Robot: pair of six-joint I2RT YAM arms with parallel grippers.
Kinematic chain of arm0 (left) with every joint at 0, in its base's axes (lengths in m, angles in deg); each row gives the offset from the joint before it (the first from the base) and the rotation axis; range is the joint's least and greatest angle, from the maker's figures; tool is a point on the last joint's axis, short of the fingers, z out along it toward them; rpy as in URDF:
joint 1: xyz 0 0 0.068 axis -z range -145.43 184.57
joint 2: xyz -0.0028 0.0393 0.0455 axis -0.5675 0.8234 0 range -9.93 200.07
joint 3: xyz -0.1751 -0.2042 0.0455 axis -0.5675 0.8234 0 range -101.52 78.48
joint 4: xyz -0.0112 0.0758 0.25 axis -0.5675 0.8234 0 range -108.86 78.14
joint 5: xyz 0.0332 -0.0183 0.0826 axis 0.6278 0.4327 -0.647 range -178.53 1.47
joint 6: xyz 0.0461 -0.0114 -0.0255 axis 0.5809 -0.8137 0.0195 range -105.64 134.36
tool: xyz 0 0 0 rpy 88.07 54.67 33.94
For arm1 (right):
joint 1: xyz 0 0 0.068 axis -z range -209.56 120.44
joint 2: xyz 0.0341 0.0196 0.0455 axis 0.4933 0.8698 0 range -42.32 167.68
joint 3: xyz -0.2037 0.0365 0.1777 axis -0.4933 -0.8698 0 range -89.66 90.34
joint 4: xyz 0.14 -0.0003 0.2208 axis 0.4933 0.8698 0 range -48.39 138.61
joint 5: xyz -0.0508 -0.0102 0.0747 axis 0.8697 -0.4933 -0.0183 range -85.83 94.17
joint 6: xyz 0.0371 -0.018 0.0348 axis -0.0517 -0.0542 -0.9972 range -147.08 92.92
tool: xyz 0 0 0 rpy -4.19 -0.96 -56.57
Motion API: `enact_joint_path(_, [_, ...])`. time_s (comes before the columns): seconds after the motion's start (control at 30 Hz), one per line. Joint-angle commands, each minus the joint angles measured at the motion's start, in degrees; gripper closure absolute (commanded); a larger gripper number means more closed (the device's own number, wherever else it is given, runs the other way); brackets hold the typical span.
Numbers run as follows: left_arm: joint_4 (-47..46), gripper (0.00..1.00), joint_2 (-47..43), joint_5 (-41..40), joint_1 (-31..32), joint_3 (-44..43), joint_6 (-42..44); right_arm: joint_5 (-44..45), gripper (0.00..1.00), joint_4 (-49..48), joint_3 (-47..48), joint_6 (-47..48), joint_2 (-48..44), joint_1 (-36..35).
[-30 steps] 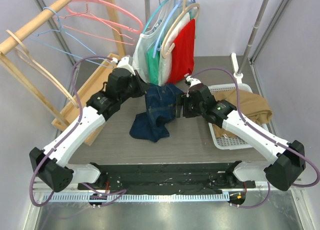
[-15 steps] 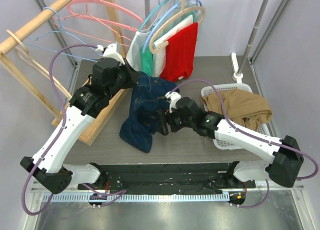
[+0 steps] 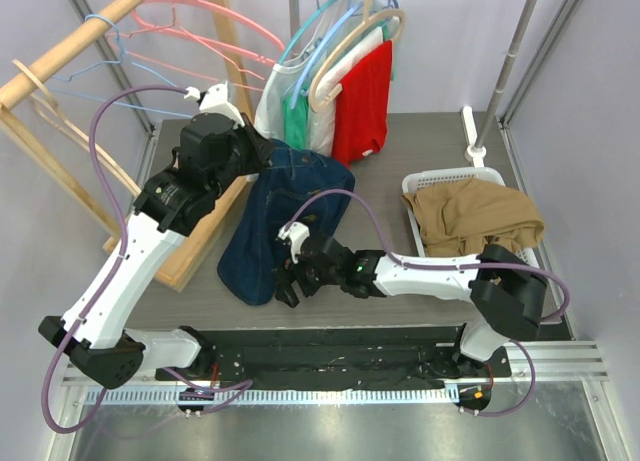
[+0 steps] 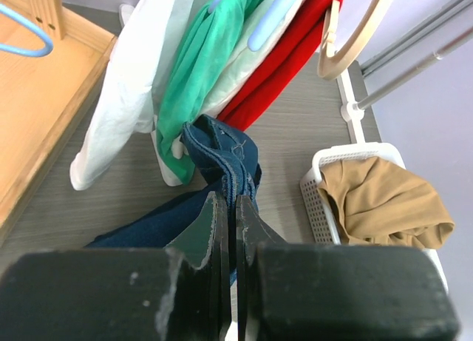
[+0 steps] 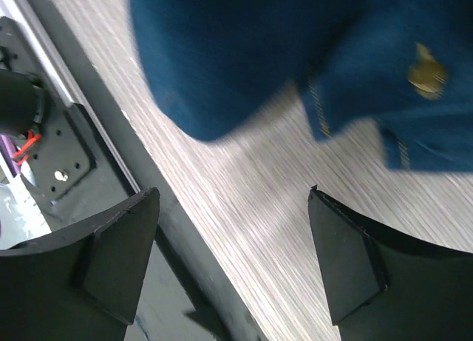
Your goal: Place the skirt on the hanger
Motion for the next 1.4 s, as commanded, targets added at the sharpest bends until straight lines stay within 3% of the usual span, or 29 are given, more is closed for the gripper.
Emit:
enact_joint_path(0.0, [-3.2, 1.0, -1.21, -2.05, -0.23, 0.34, 0.42, -0.12, 0.13, -9.35, 4.42, 0.66, 3.16, -2.19])
enact_joint_path(0.2, [-3.2, 1.0, -0.68, -3.01, -0.14, 2.53, -0.1, 0.5, 0.07, -14.27, 3.55, -4.25, 7.82, -2.98])
enact_joint_path(0.37, [-3.2, 1.0, -0.16, -5.12, -0.14, 3.24, -0.19, 1.38, 0.07, -11.91, 7.15, -5.67, 14.05, -3.33])
enact_joint_path(0.47, [-3.2, 1.0, -0.33, -6.44, -0.23, 3.68, -0.19, 2.96, 0.1, -9.18, 10.14, -5.58, 16.09, -3.69])
enact_joint_path(0.57, [-3.11, 1.0, -0.68, -8.11, -0.23, 4.47, -0.02, 6.82, 0.19, -6.99, 12.95, -6.28, 18.9, -3.69])
enact_joint_path(0.67, [-3.03, 1.0, -1.21, -9.34, -0.14, 5.17, 0.07, 9.37, 0.5, -5.31, 14.8, -7.69, 20.14, -3.69])
enact_joint_path(0.7, [-2.94, 1.0, -1.21, -9.78, -0.23, 5.17, 0.07, 9.99, 0.75, -4.78, 14.45, -8.04, 19.18, -3.69])
enact_joint_path(0.77, [-1.54, 1.0, -1.12, -10.92, -0.23, 4.12, 0.16, 12.62, 0.96, -1.63, 13.84, -8.57, 17.07, -3.78])
enact_joint_path(0.8, [-1.01, 1.0, -1.04, -11.36, -0.23, 3.6, 0.42, 13.5, 0.99, -0.83, 12.18, -8.74, 15.41, -3.78])
enact_joint_path(0.93, [1.72, 1.0, -0.86, -14.08, -0.23, 0.87, 0.95, 18.24, 0.99, 5.23, 5.76, -9.36, -0.02, -3.78])
enact_joint_path(1.13, [2.34, 1.0, -1.82, -18.48, -0.23, -0.54, 1.83, 34.67, 0.99, 17.79, 1.09, -10.25, -20.18, -3.69])
enact_joint_path(1.23, [2.6, 1.0, -2.44, -20.41, -0.23, -1.15, 2.44, 41.53, 0.99, 22.18, 4.5, -6.47, -26.7, -3.43])
enact_joint_path(1.37, [4.44, 1.0, -3.06, -22.26, -0.23, -2.91, 2.27, 47.69, 0.99, 29.75, 16.25, -1.99, -27.68, -2.72])
